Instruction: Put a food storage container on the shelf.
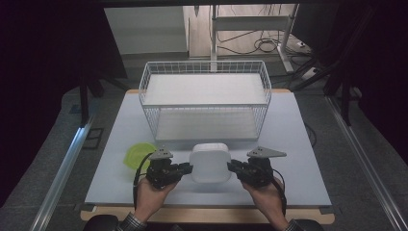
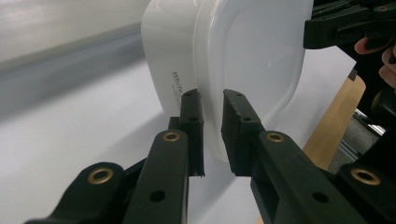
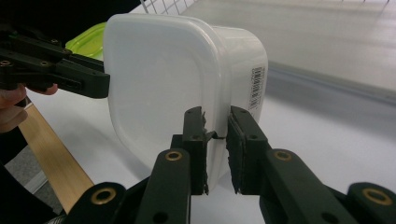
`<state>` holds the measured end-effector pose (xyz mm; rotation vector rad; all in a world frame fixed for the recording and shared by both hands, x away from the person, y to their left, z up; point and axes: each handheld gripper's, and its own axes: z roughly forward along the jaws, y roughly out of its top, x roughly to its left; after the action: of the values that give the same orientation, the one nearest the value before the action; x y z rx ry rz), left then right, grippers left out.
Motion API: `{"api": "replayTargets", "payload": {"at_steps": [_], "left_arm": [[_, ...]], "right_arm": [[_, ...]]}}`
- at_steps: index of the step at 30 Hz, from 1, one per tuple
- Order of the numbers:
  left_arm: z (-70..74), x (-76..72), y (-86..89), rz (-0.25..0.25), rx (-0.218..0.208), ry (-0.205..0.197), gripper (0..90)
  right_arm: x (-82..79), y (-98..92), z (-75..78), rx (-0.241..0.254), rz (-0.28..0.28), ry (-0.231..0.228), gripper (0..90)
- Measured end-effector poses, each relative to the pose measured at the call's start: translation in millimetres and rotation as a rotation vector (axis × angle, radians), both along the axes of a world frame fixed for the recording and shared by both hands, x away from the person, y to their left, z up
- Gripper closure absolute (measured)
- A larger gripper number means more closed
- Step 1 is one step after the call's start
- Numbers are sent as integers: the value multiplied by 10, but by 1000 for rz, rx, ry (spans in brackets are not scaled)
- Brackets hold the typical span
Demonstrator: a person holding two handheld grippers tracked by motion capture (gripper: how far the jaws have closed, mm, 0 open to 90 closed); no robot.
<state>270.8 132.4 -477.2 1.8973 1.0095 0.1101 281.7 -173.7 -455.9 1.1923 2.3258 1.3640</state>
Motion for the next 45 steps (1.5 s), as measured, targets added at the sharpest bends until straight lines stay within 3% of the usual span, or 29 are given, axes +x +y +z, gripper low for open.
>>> {"api": "replayTargets", "payload": {"at_steps": [10, 25, 45], "left_arm": [[222, 45, 25, 18, 24, -57, 798], [599, 215, 118, 37, 9, -107, 798], [1343, 542, 225, 85, -6, -202, 799]], "right_arm": [[66, 38, 175, 12, 9, -50, 778], [255, 115, 560, 22, 23, -109, 779], [674, 231, 1228, 86, 26, -185, 777]]}}
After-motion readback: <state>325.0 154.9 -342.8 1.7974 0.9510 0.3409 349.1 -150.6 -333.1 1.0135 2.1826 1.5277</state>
